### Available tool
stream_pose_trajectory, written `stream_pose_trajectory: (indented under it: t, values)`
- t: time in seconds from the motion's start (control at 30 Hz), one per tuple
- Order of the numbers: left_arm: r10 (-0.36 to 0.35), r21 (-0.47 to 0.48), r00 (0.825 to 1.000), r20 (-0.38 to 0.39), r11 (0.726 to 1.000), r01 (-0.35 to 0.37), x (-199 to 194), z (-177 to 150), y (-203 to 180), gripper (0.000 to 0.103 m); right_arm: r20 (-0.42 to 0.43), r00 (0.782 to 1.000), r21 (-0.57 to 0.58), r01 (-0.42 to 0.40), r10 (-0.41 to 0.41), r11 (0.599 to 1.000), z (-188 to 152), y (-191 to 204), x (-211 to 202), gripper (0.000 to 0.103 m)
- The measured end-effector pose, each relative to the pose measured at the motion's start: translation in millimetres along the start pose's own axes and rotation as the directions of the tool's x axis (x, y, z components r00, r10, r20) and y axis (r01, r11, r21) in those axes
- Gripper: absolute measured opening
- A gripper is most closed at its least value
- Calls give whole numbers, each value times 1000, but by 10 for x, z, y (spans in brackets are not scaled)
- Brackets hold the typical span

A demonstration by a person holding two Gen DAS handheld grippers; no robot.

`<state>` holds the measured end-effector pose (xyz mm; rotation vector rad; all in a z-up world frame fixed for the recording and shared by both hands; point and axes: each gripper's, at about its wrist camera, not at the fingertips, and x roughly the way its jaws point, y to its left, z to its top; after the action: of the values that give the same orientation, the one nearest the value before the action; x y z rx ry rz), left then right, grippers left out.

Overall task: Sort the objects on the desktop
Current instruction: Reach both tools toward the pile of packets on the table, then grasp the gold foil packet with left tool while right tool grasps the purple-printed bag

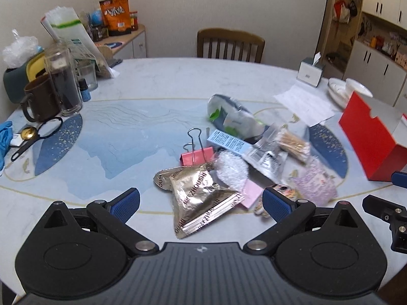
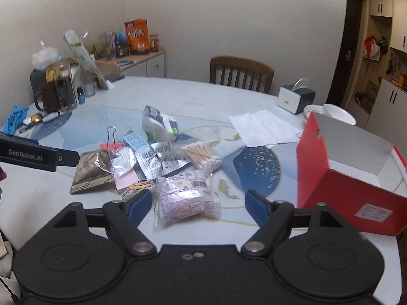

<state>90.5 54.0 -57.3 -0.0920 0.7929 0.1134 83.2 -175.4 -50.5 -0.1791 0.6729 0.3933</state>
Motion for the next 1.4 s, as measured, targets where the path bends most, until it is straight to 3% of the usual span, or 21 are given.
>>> stream_pose_trajectory:
  t: [0.3, 0.43, 0.73, 0.93, 1.2, 1.4]
  values:
    - [17, -1, 996, -84, 1000, -17, 491, 180, 172, 103, -91, 996, -32, -16, 13, 999, 90, 118, 506, 80]
    - [66, 25, 989, -131, 998, -64, 679, 221, 225, 103, -133, 991, -66, -27, 18, 997, 104, 169, 718, 80]
    - [-22, -29, 979, -201, 999, 16, 930, 295, 340, 103, -209, 978, -155, -36, 3, 987, 119, 232, 1096, 80]
    - [-105, -97, 960, -260, 992, 83, 1064, 327, 399, 103, -238, 971, -138, -30, -4, 990, 112, 204, 1218, 83]
    - [-158, -159, 942, -296, 981, 115, 1206, 314, 487, 103, -256, 966, -121, -16, -16, 993, 136, 222, 1246, 85]
    - [-185, -143, 940, -288, 978, 149, 1197, 336, 473, 90, -266, 964, -76, -15, -6, 997, 172, 182, 1246, 81]
